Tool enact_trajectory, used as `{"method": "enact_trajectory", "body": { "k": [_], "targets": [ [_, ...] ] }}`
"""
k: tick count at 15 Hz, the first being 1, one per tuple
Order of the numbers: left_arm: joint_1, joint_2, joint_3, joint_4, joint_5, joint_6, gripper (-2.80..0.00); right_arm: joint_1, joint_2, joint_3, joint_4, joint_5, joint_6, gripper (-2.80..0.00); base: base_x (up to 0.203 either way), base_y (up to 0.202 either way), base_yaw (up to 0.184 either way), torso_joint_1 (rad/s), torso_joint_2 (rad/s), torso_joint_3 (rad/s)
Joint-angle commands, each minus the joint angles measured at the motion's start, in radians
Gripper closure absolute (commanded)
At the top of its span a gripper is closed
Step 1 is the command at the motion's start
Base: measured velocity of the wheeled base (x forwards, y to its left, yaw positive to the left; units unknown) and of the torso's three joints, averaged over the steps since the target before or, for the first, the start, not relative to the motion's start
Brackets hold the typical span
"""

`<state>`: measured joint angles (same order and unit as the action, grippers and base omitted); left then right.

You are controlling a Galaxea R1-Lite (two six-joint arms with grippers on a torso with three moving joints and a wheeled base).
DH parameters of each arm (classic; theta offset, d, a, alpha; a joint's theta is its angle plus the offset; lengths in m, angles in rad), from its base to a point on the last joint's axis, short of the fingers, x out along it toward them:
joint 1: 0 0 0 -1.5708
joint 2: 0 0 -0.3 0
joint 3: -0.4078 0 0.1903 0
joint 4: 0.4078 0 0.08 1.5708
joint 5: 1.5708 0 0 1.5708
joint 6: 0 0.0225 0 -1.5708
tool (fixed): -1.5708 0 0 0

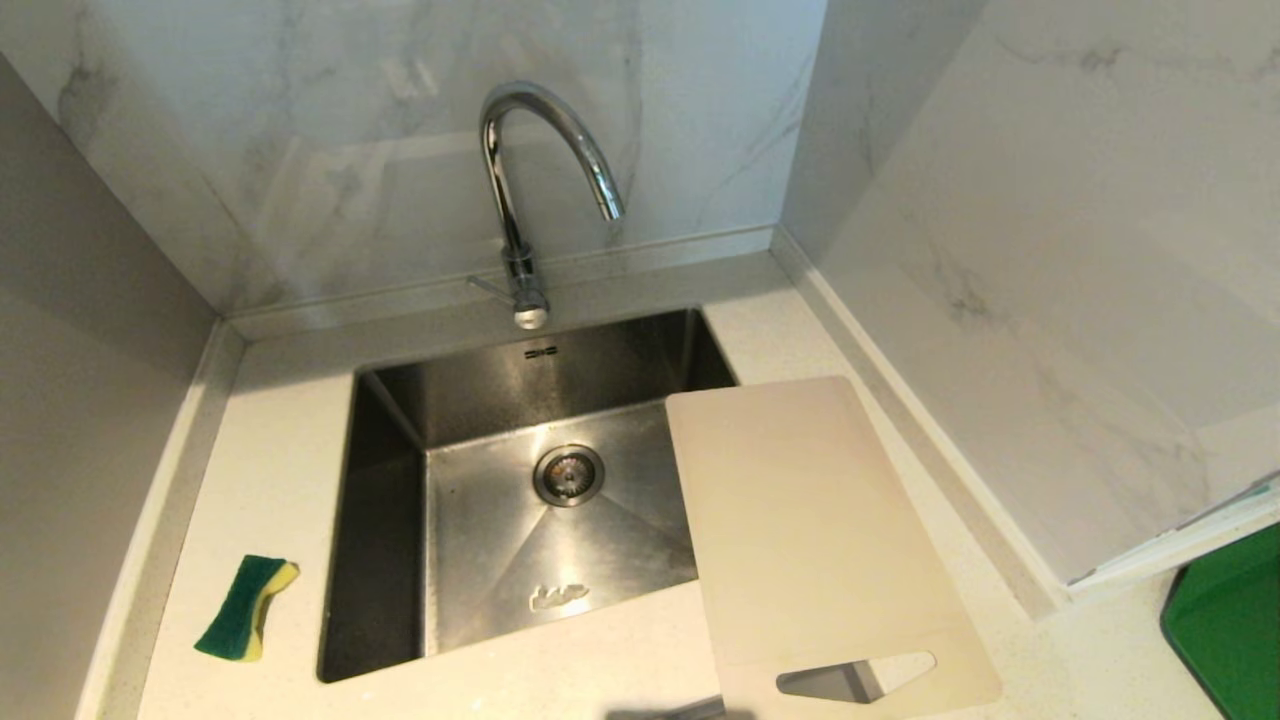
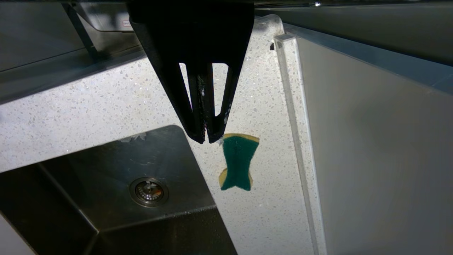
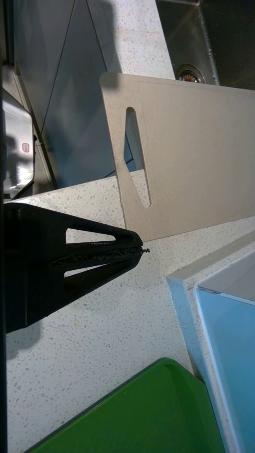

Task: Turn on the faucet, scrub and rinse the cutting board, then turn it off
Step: Turn on the tap

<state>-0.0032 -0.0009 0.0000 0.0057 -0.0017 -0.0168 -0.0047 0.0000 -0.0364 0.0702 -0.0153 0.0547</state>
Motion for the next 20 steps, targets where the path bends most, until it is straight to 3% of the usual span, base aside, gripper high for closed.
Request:
{"method": "enact_trajectory", "body": {
  "k": [1,20],
  "targets": [
    [0.0,-0.001,0.003,0.0,0.0,-0.002,0.0,0.0,0.002,0.0,0.001,0.0,0.0,0.0,0.0,0.0,0.0,0.0,0.0,0.0],
    [0.0,-0.001,0.001,0.0,0.0,0.015,0.0,0.0,0.002,0.0,0.002,0.0,-0.001,0.0,0.0,0.0,0.0,0.0,0.0,0.0]
  ]
}}
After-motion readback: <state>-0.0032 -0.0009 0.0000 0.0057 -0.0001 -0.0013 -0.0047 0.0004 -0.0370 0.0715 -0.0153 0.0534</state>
